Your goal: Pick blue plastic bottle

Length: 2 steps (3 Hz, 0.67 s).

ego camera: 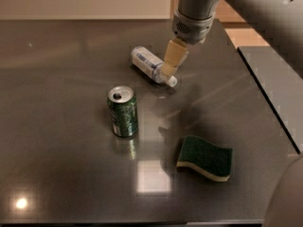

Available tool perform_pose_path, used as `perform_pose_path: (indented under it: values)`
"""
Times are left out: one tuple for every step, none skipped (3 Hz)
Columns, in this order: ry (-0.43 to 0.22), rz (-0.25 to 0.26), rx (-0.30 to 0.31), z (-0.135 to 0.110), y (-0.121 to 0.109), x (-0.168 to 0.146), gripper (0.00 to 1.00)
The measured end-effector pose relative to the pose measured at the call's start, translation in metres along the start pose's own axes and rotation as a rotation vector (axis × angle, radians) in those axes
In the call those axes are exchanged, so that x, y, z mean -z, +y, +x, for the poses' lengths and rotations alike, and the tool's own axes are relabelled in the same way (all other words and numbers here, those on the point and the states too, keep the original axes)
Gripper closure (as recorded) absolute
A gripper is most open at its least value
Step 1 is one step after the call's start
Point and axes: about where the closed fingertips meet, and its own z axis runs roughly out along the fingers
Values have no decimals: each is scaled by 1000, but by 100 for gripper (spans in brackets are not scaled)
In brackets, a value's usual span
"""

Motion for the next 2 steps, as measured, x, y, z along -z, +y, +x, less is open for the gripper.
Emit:
perform_pose_path:
  values:
    - [17, -22, -40, -27, -2, -22, 0]
    - [34, -46, -83, -46, -8, -44, 0]
